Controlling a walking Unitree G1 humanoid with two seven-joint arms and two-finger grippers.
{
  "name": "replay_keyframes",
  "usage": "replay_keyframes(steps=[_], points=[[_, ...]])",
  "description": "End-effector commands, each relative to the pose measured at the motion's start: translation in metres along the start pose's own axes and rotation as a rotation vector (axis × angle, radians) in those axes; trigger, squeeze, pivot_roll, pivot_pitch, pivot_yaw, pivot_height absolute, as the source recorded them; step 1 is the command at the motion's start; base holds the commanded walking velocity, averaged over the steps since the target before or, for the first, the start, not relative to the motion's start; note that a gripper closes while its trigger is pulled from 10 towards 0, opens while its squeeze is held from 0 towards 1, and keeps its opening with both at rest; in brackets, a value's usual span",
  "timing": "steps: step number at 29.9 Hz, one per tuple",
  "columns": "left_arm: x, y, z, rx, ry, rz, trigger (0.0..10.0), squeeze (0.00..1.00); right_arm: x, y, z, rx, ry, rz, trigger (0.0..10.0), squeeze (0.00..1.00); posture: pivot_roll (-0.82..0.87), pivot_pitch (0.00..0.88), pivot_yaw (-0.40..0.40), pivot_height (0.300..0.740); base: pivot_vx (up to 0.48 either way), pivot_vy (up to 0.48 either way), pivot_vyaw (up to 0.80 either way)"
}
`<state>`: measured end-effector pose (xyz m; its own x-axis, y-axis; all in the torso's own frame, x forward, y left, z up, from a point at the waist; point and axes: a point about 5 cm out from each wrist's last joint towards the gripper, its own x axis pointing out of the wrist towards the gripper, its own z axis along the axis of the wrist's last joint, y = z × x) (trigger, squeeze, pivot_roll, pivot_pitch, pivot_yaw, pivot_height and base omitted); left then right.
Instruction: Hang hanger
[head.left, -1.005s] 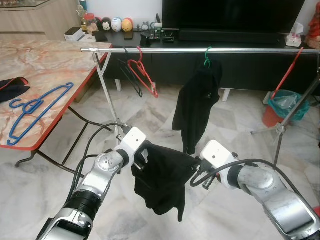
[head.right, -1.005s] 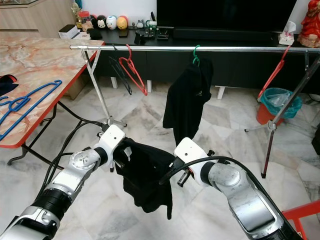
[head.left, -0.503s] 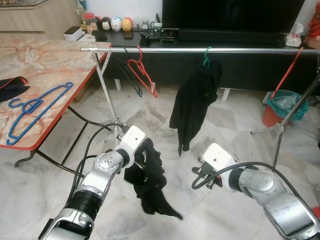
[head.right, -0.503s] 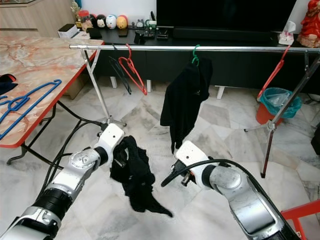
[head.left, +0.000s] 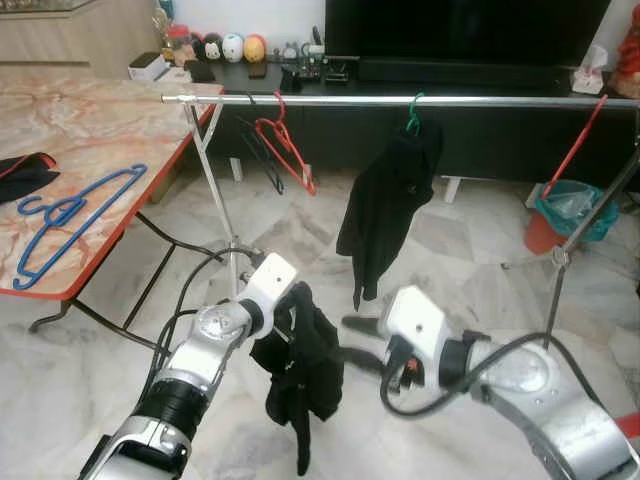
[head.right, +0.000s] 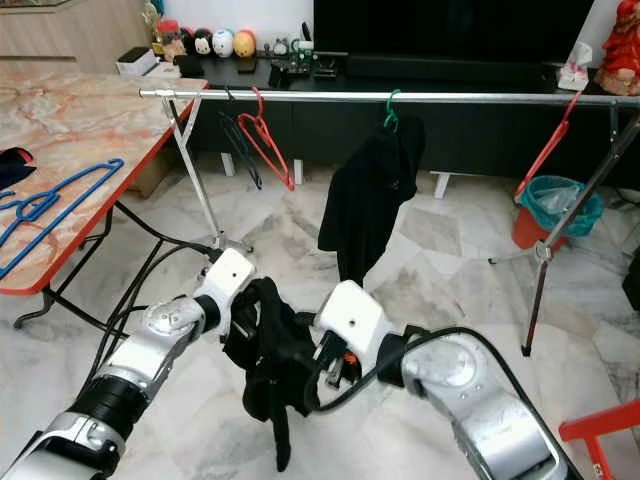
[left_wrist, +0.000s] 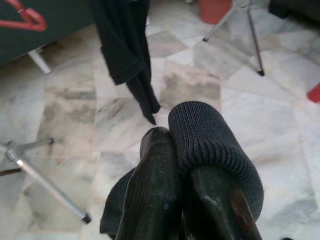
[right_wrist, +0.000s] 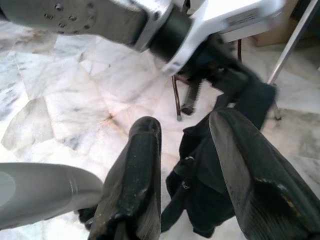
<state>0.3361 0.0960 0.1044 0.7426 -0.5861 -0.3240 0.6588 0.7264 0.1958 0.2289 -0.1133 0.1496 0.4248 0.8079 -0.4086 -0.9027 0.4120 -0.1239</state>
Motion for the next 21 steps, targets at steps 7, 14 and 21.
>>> replay_keyframes(steps=[7,14,21], points=[[0.003,-0.010,0.052,-0.060,-0.100,-0.030,10.0,0.00,0.000,0.003,0.004,-0.065,0.023,0.022,10.0,0.00,-0.03,0.021,0.007,0.740,0.000,0.000,0.00],[0.003,-0.018,0.068,-0.158,-0.111,-0.037,10.0,0.00,0.000,-0.009,0.000,-0.128,0.074,-0.073,10.0,0.00,-0.03,0.022,0.009,0.740,0.000,0.000,0.00],[-0.001,-0.022,0.078,-0.206,-0.084,-0.045,10.0,0.00,-0.003,-0.024,-0.007,-0.192,0.164,-0.180,10.0,0.00,-0.03,0.018,0.011,0.740,0.000,0.000,0.00]])
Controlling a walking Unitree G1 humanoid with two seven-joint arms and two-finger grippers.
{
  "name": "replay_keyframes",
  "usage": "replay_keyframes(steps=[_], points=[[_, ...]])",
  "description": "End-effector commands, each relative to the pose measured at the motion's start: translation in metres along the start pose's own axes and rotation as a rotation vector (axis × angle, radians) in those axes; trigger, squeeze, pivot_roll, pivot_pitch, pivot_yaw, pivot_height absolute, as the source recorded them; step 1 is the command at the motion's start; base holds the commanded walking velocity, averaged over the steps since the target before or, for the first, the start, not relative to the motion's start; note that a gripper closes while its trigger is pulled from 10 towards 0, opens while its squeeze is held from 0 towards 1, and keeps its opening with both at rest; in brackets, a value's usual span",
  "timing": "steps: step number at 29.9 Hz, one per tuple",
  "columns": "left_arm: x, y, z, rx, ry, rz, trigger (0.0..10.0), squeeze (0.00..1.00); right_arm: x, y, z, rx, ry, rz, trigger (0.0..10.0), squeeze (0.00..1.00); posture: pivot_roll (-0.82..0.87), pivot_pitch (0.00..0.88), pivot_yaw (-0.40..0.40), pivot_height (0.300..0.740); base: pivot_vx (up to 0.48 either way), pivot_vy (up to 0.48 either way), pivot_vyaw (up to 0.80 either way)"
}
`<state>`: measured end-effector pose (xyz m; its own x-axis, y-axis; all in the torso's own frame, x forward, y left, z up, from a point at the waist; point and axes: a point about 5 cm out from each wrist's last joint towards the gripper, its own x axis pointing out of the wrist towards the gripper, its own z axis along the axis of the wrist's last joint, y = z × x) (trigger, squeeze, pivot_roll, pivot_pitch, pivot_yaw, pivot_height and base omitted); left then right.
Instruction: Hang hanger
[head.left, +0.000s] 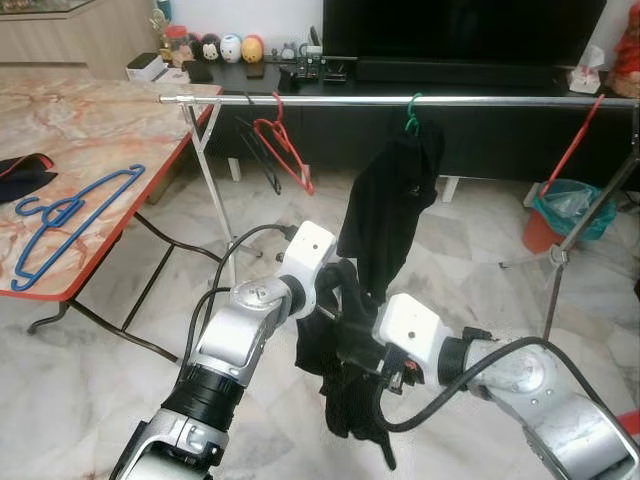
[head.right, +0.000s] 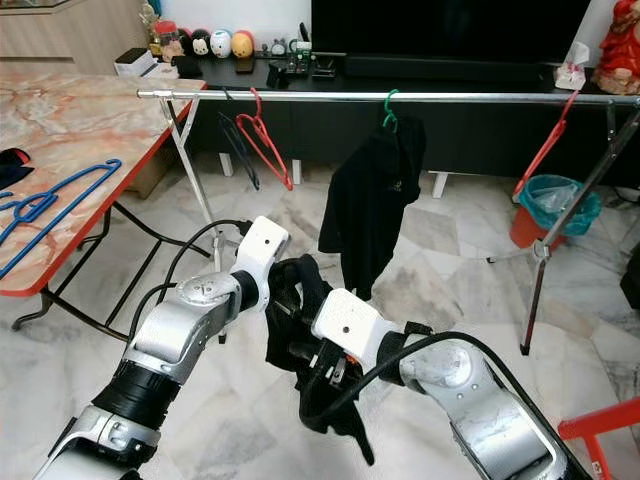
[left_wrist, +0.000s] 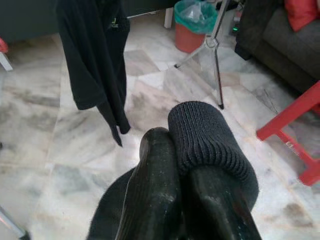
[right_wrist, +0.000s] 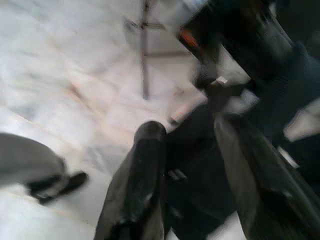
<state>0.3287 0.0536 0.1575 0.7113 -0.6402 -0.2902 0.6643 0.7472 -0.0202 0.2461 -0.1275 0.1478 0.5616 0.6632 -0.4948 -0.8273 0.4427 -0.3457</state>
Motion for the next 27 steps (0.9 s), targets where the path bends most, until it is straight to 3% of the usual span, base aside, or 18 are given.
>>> replay_keyframes(steps=[1,6,10,14,22,27], points=[[-0.003,0.000,0.016,0.004,-0.035,0.007,10.0,0.00,0.001,-0.006,-0.003,-0.033,0.036,-0.041,10.0,0.00,-0.03,0.017,0.011,0.740,0.000,0.000,0.00],[-0.004,-0.003,0.025,-0.036,-0.037,0.002,10.0,0.00,0.006,-0.017,-0.012,-0.025,0.103,-0.145,10.0,0.00,-0.03,0.010,0.011,0.740,0.000,0.000,0.00],[-0.004,-0.006,0.030,-0.064,-0.042,-0.010,10.0,0.00,0.008,-0.016,-0.008,0.001,0.070,-0.142,10.0,0.00,-0.03,0.008,0.012,0.740,0.000,0.000,0.00],[-0.003,-0.009,0.031,-0.082,-0.036,-0.017,10.0,0.00,0.010,-0.010,0.009,0.063,-0.043,-0.114,10.0,0.00,-0.03,0.001,0.014,0.740,0.000,0.000,0.00],[-0.003,-0.013,0.041,-0.101,-0.051,-0.025,10.0,0.00,0.014,-0.008,0.011,0.056,-0.048,-0.113,10.0,0.00,-0.03,0.000,0.013,0.740,0.000,0.000,0.00],[-0.004,-0.015,0.048,-0.102,-0.069,-0.030,10.0,0.00,0.015,-0.014,0.007,0.041,-0.003,-0.165,10.0,0.00,-0.03,0.000,0.010,0.740,0.000,0.000,0.00]])
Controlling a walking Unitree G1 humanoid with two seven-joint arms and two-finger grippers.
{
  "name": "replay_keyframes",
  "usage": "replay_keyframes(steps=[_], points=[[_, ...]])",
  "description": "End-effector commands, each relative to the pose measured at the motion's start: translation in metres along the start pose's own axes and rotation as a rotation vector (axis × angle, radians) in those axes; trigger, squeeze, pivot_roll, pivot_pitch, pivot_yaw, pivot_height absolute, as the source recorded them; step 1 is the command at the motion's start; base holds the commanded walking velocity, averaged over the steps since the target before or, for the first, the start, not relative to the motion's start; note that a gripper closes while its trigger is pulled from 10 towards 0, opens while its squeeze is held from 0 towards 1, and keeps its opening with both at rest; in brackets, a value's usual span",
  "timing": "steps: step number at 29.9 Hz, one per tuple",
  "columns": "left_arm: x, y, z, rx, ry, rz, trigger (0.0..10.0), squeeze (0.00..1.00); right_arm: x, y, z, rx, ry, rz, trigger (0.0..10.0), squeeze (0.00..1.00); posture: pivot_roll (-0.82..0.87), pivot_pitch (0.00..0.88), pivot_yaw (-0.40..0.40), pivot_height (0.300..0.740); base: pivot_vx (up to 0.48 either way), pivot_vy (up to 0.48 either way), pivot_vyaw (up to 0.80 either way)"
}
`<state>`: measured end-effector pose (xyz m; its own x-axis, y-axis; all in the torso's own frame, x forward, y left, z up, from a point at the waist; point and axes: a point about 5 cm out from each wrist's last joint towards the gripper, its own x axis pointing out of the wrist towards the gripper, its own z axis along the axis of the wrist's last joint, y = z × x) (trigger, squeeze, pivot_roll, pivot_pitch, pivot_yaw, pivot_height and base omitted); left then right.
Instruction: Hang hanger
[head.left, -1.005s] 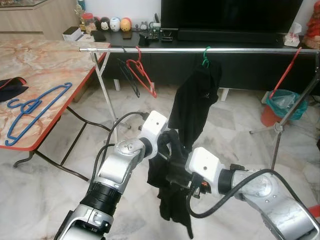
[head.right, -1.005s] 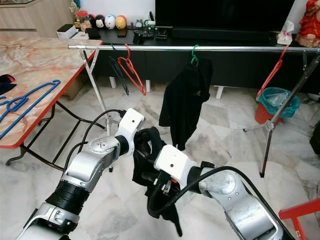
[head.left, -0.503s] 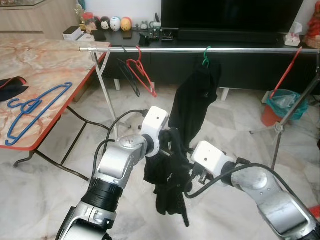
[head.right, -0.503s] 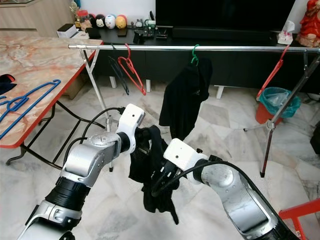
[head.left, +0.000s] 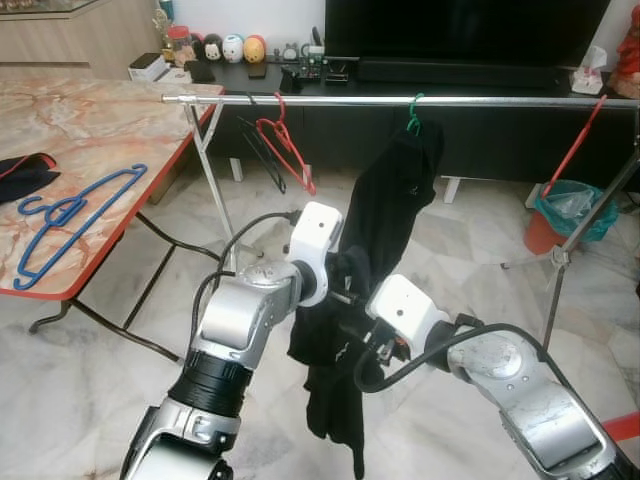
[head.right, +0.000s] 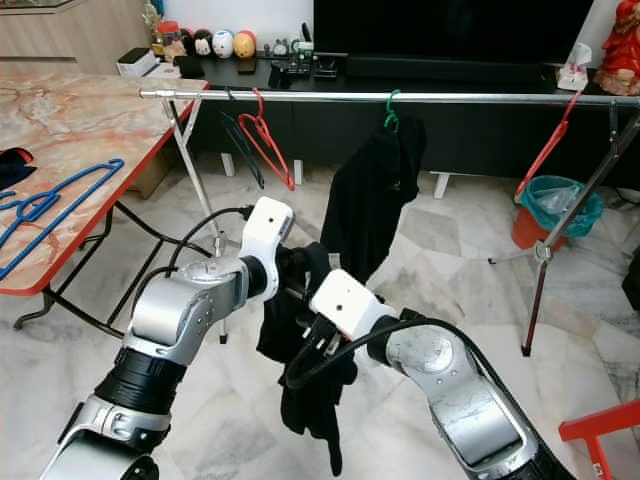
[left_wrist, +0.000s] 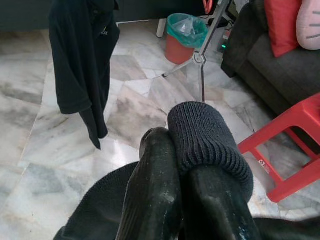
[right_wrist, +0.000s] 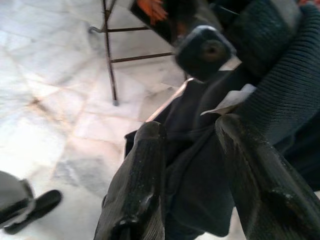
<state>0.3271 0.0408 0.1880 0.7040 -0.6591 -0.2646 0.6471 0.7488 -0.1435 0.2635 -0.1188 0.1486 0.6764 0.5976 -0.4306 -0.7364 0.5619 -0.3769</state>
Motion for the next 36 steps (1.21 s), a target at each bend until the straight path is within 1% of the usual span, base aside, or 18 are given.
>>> replay_keyframes(steps=[1,3,4,7,13,14,16,17,28,36], points=[[-0.003,-0.008,0.020,0.011,-0.054,-0.022,10.0,0.00,0.002,-0.006,0.000,-0.007,0.024,-0.043,10.0,0.00,-0.03,0.000,0.010,0.740,0.000,0.000,0.00],[-0.003,-0.010,0.024,0.011,-0.063,-0.030,10.0,0.00,0.005,-0.010,-0.001,-0.001,0.038,-0.087,10.0,0.00,-0.03,0.000,0.010,0.740,0.000,0.000,0.00],[-0.003,-0.010,0.024,0.011,-0.063,-0.030,10.0,0.00,0.005,-0.010,-0.001,-0.001,0.038,-0.087,10.0,0.00,-0.03,0.000,0.010,0.740,0.000,0.000,0.00],[-0.004,-0.011,0.026,0.007,-0.061,-0.040,10.0,0.00,0.006,-0.016,-0.002,0.005,0.048,-0.142,10.0,0.00,-0.03,0.000,0.009,0.740,0.000,0.000,0.00],[-0.005,-0.015,0.023,0.013,-0.042,-0.062,10.0,0.00,0.007,-0.020,-0.004,0.013,0.061,-0.173,10.0,0.00,-0.02,0.000,0.008,0.740,0.000,0.000,0.00],[-0.005,-0.015,0.023,0.012,-0.041,-0.064,10.0,0.00,0.007,-0.021,-0.005,0.013,0.065,-0.180,7.7,0.00,-0.02,0.000,0.008,0.740,0.000,0.000,0.00],[-0.005,-0.015,0.023,0.011,-0.040,-0.064,10.0,0.00,0.007,-0.022,-0.005,0.014,0.066,-0.183,7.7,0.00,-0.03,0.000,0.007,0.740,0.000,0.000,0.00],[-0.005,-0.015,0.023,0.012,-0.038,-0.064,10.0,0.00,0.007,-0.022,-0.005,0.024,0.062,-0.189,0.0,0.00,-0.03,0.000,0.007,0.740,0.000,0.000,0.00],[-0.005,-0.017,0.023,0.008,-0.034,-0.068,10.0,0.00,0.004,-0.027,-0.008,0.024,0.067,-0.201,0.0,0.00,-0.03,0.005,0.004,0.740,0.000,0.000,0.00],[-0.006,-0.018,0.024,0.011,-0.037,-0.075,10.0,0.00,0.005,-0.027,-0.008,0.063,0.044,-0.193,0.0,0.00,-0.02,0.009,0.000,0.740,0.000,0.000,0.00]])
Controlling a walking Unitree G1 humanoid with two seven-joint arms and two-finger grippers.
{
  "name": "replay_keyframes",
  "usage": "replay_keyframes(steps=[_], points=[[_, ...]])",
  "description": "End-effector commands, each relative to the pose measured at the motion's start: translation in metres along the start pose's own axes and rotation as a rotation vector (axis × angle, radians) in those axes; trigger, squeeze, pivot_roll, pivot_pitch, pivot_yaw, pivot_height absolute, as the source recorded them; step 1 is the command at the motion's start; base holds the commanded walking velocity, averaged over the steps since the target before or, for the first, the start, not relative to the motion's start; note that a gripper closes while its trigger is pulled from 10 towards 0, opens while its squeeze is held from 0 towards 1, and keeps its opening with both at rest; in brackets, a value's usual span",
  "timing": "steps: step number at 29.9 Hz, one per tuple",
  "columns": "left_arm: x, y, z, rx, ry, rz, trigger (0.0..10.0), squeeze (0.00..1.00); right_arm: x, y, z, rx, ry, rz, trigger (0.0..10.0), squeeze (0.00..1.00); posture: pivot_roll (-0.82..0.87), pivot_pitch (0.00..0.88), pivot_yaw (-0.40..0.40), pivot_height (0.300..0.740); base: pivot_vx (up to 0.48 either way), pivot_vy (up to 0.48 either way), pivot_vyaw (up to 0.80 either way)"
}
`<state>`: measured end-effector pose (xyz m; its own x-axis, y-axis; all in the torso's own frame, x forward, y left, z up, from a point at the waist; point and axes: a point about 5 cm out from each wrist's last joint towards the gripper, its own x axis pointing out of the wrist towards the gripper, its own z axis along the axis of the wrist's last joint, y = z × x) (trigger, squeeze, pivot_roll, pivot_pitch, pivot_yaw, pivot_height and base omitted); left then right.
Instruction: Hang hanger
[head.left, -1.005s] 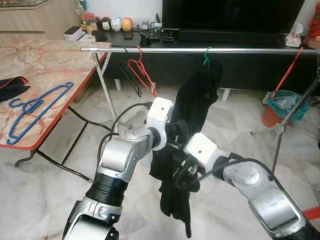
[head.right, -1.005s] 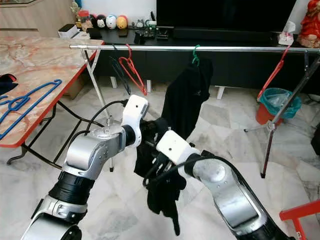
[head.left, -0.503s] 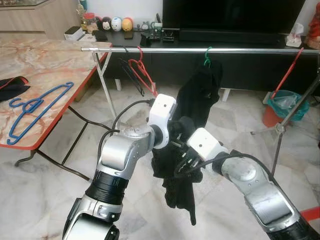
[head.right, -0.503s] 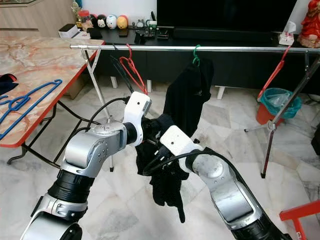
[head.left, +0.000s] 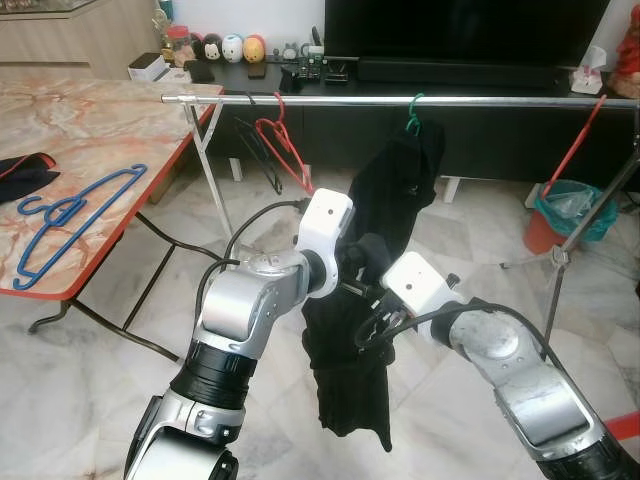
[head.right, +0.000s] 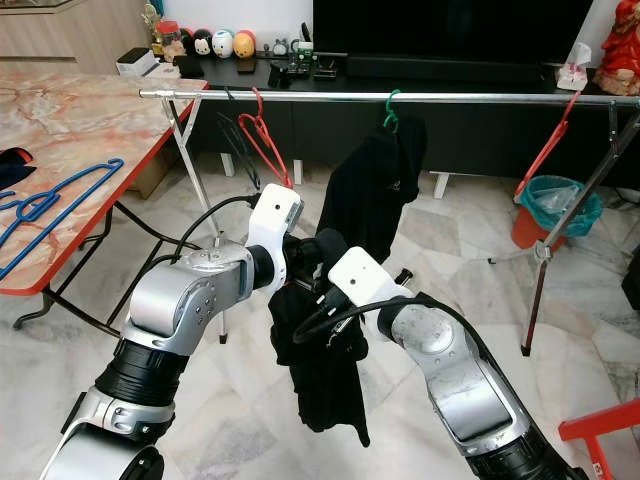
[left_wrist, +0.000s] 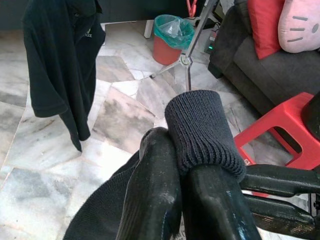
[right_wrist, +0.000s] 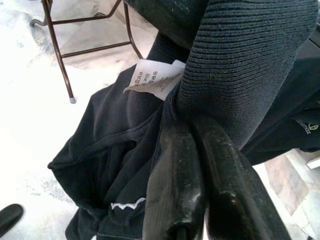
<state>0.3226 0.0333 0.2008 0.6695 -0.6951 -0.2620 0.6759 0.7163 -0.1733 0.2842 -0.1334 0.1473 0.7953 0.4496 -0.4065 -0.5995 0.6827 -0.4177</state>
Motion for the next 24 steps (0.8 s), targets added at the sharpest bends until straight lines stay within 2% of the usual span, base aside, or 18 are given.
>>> replay_keyframes(steps=[1,8,17,21,24], points=[[-0.004,-0.008,0.013,0.029,-0.043,-0.028,10.0,0.00,0.000,-0.003,0.003,0.041,-0.028,0.000,0.0,0.00,-0.02,0.009,-0.001,0.740,0.000,0.000,0.00],[-0.004,-0.010,0.014,0.026,-0.045,-0.041,10.0,0.00,0.000,-0.001,0.006,0.084,-0.062,0.023,0.0,0.00,-0.02,0.008,-0.002,0.740,0.000,0.000,0.00],[-0.004,-0.009,0.011,0.027,-0.034,-0.035,10.0,0.00,-0.004,-0.006,0.003,0.084,-0.056,0.018,0.0,0.00,-0.03,0.009,-0.002,0.740,0.000,0.000,0.00],[-0.003,-0.003,0.004,0.071,0.001,0.002,10.0,0.00,-0.006,-0.012,0.000,0.058,-0.036,0.004,0.0,0.00,-0.03,0.010,-0.002,0.740,0.000,0.000,0.00],[-0.002,0.004,-0.004,0.134,0.046,0.044,10.0,0.00,-0.008,-0.015,-0.002,0.045,-0.022,-0.006,0.0,0.00,-0.03,0.009,-0.003,0.740,0.000,0.000,0.00]])
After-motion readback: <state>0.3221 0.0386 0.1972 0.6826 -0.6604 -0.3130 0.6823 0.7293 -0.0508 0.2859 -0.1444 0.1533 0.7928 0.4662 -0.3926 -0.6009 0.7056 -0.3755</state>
